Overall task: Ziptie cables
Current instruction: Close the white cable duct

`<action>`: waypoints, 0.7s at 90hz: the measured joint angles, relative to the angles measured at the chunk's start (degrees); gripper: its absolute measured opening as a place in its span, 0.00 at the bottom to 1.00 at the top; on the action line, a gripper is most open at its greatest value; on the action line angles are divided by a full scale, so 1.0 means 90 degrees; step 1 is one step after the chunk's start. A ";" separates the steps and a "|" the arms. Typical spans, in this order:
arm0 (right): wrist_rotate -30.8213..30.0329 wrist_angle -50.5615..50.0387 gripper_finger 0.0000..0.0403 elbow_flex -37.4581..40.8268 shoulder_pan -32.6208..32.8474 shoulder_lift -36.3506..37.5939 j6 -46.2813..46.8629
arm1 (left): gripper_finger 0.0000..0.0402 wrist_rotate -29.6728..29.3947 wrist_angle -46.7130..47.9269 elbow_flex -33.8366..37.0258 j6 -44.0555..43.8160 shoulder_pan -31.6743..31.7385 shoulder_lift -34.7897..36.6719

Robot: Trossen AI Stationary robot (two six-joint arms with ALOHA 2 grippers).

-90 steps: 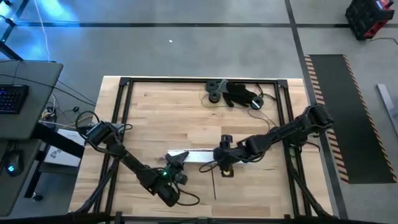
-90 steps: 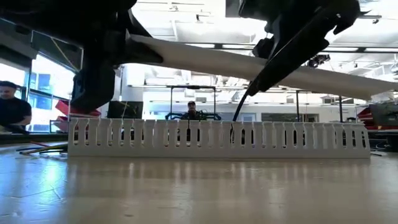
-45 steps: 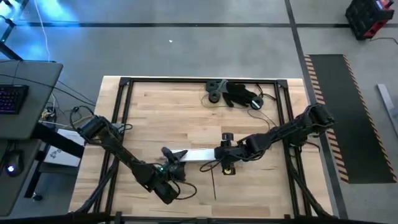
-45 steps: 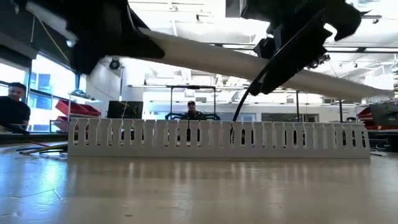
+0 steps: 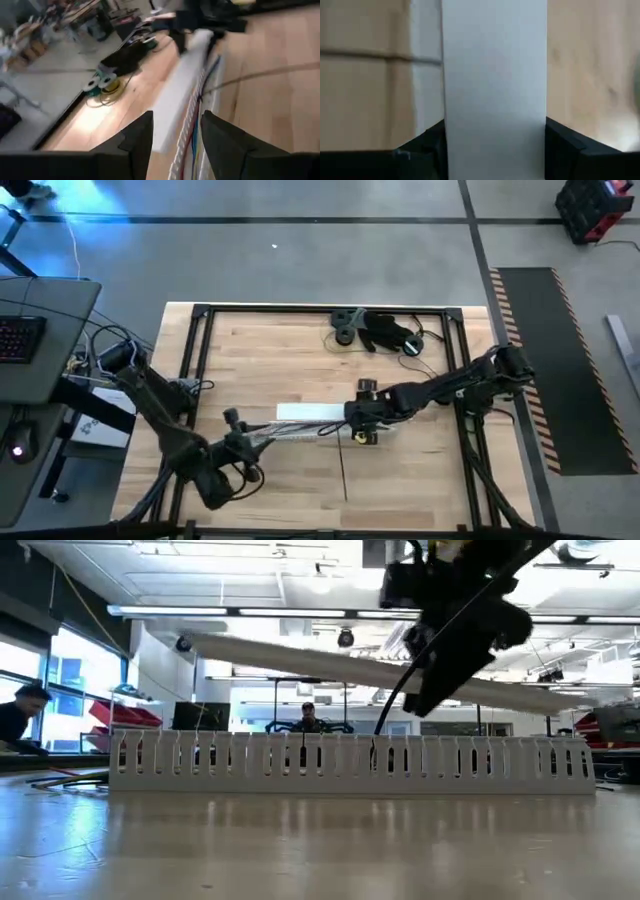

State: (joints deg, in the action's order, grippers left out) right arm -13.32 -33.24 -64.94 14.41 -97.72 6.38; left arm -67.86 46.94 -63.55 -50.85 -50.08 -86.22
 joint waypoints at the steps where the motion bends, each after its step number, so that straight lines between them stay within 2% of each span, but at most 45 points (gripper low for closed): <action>1: 0.0015 -0.0016 0.48 -0.0030 0.0000 -0.0019 -0.0009 | 0.35 0.0003 0.0008 0.0000 -0.0069 0.0005 0.0002; 12: 0.0228 -0.0271 0.48 -0.0604 0.0002 -0.0264 -0.0243 | 0.33 0.0265 0.0140 0.0000 -0.0704 0.0076 -0.0012; 31: 0.0481 -0.1433 0.48 -0.1877 -0.0068 -0.1113 -0.0425 | 0.28 0.0874 0.0781 0.0262 -0.1947 0.0276 0.0000; 49: 0.0549 -0.2489 0.48 -0.3030 -0.0119 -0.2128 -0.0200 | 0.14 0.1064 0.0970 0.0964 -0.3100 0.0196 0.0143; 63: 0.0417 -0.2753 0.48 -0.3494 -0.0151 -0.2487 -0.0190 | 0.03 0.1051 0.0846 0.1494 -0.3698 0.0096 0.0273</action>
State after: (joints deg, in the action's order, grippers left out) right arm -9.56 -58.02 -96.39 13.06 -120.10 4.67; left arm -58.40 54.56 -50.10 -84.13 -49.21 -83.77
